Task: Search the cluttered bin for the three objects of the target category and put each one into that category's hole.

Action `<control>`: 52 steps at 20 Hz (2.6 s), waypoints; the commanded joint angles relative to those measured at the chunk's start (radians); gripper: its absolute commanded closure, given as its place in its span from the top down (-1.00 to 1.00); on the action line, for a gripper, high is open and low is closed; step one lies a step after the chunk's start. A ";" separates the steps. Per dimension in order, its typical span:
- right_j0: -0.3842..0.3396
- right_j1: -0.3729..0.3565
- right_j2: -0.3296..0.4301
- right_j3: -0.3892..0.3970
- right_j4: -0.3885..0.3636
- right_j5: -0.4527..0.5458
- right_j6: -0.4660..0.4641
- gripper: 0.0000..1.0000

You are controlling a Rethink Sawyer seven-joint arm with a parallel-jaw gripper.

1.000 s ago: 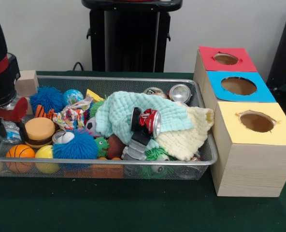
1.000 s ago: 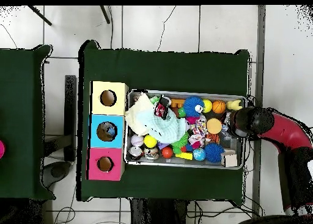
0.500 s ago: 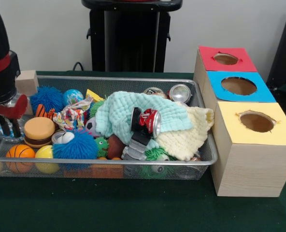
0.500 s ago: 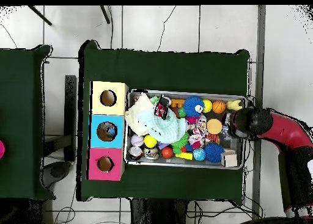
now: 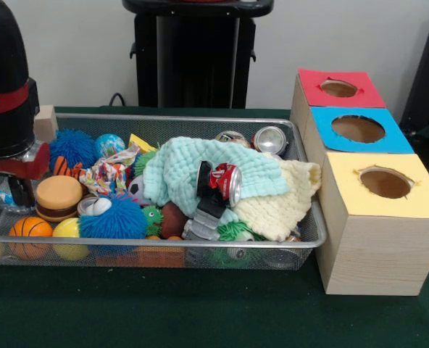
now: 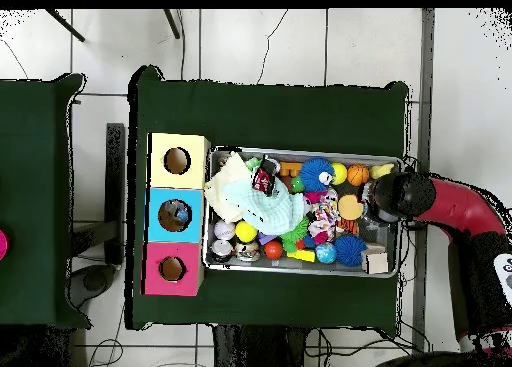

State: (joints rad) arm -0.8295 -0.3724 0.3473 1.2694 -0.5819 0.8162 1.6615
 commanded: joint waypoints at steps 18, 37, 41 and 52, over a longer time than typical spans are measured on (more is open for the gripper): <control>-0.021 -0.004 0.025 0.050 -0.013 0.043 -0.159 1.00; 0.024 0.158 -0.058 -0.163 -0.076 -0.015 -0.081 1.00; 0.030 0.124 -0.063 -0.146 -0.057 0.027 -0.104 1.00; -0.019 -0.047 -0.047 0.017 -0.002 0.085 -0.198 1.00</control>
State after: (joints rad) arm -0.8159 -0.3176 0.2893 1.1936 -0.5817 0.8172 1.6615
